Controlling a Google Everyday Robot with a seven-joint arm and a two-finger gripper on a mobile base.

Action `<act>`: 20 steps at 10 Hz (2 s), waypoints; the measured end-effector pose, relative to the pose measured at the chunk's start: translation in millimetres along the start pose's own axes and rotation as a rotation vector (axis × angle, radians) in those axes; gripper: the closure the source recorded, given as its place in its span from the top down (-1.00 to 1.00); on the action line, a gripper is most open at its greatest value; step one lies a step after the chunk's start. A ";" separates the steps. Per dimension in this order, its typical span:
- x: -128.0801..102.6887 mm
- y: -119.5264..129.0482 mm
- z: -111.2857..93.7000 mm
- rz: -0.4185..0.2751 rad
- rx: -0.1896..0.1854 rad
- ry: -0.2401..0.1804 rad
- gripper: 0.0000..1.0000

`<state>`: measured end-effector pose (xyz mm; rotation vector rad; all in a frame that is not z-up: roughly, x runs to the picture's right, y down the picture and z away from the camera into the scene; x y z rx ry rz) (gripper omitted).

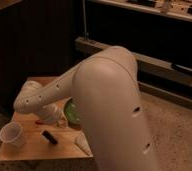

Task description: Knock the eraser over

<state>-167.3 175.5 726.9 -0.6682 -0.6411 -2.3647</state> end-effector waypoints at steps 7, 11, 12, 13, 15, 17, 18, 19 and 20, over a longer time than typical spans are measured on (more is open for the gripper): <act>6.6 -15.5 -8.2 -0.047 -0.013 -0.033 -0.64; 7.0 -16.1 -12.2 -0.067 -0.003 -0.043 -0.02; 7.7 -17.3 -12.4 -0.068 -0.004 -0.045 0.23; 8.1 -16.9 -12.7 -0.071 -0.004 -0.049 0.37; 9.4 -19.2 -14.3 -0.085 -0.002 -0.055 0.79; 8.6 -18.6 -15.8 -0.094 0.004 -0.060 0.93; 8.6 -19.2 -17.3 -0.100 0.009 -0.062 0.93; 8.2 -18.5 -20.3 -0.098 0.014 -0.064 0.93; 6.9 -18.1 -21.9 -0.098 0.020 -0.066 0.93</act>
